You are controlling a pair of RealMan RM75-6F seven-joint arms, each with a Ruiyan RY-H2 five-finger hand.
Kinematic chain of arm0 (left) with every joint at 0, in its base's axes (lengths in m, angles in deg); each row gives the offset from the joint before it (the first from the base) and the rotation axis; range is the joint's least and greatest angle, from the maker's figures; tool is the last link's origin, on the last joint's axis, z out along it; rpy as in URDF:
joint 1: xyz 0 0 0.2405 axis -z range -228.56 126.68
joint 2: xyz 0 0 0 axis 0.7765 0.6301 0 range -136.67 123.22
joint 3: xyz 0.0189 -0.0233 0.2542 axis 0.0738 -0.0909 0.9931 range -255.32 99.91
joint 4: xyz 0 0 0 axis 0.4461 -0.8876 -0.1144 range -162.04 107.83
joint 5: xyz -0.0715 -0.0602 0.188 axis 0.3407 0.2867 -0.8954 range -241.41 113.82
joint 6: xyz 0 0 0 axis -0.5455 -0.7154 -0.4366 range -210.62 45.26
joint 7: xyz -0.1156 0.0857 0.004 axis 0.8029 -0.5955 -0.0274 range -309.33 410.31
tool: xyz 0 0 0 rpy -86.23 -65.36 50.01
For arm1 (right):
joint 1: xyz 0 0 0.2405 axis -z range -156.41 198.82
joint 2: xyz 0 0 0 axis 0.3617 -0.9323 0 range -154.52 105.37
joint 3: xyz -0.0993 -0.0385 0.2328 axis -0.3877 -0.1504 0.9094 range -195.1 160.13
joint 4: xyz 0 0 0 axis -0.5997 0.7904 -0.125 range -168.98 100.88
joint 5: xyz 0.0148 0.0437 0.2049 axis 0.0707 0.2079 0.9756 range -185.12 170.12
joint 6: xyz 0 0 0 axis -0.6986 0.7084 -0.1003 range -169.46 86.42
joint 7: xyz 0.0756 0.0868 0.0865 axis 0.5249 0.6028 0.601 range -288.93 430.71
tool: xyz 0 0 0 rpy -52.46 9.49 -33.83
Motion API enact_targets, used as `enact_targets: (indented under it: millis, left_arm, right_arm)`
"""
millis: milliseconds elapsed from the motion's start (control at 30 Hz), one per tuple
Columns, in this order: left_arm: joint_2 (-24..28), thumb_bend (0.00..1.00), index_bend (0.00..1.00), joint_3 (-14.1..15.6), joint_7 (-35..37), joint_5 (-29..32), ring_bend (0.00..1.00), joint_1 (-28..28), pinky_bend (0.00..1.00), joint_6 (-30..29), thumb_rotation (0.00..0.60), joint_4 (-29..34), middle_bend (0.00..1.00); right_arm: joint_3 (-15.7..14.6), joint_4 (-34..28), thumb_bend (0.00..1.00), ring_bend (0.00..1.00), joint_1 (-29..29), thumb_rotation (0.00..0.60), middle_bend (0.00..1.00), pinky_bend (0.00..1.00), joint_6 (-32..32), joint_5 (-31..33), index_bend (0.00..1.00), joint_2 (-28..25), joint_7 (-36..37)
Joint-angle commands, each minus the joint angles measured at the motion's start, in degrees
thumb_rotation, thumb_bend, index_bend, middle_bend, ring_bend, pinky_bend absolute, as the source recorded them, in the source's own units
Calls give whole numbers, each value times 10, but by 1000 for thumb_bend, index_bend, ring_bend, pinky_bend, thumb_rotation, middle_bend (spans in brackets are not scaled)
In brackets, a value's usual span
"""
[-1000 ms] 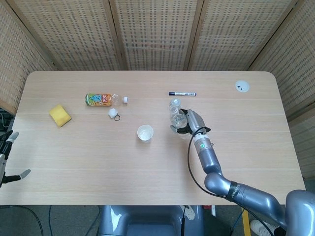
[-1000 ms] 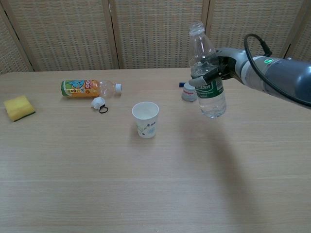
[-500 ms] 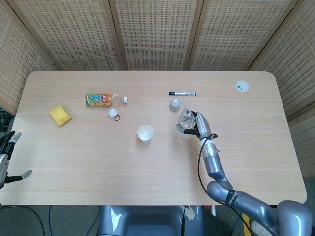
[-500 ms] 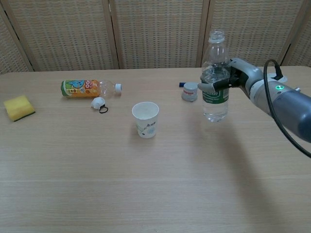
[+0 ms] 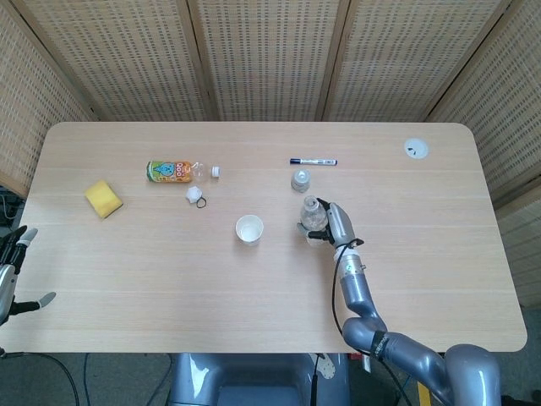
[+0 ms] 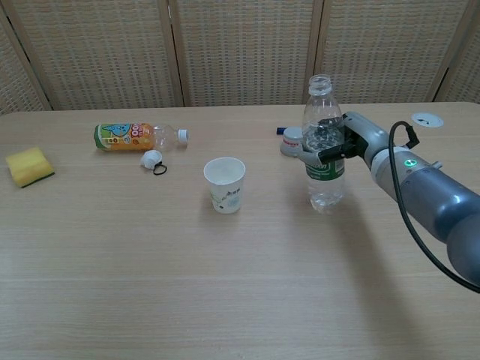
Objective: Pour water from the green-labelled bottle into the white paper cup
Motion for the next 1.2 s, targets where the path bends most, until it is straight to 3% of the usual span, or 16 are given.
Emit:
enact_targets:
  millis: [33,167,300,467,700,867,1200]
  left_arm:
    - [0,50,0,0,0,0,0,0,0,0,600,0,0]
    - [0,50,0,0,1,-1,0,0,0,-1,600,0,0]
    - [0,50,0,1,2,-1,0,0,0,0,600,-1,0]
    - [-1,50,0,0,1,0,0,1,0,0,600,-1,0]
    - [-2,50,0,1,-1,0,0,1,0,0,600,-1,0]
    - [-1,49,0,2,0,-4,0,0,0,-2,600,0,0]
    - [4,49,0,9,11,-26,0,-6,0,-14,600,4,0]
  right_arm:
    - [-1,-1,528,427,0,600,557,419,-11,2,581,-2,8]
    - [-9,-12,305,242,2,600,317,311,-39,-3,426,-16,31]
    - [-13,-18,220,155,3,600,211,244,-57,-5,292,-27,46]
    - [-15,-23,30,30,5,600,48,153,-58,-15,81,-34,69]
    - [-18,-34,0,0,9,600,0,24,-58,-27,1,-51,90]
    - [-24,-51,0,0,14,600,0,0,-63,-31,0,-75,88]
    - [-75,-172,0,0,52,600,0,0,-74,-62,0,-201,40]
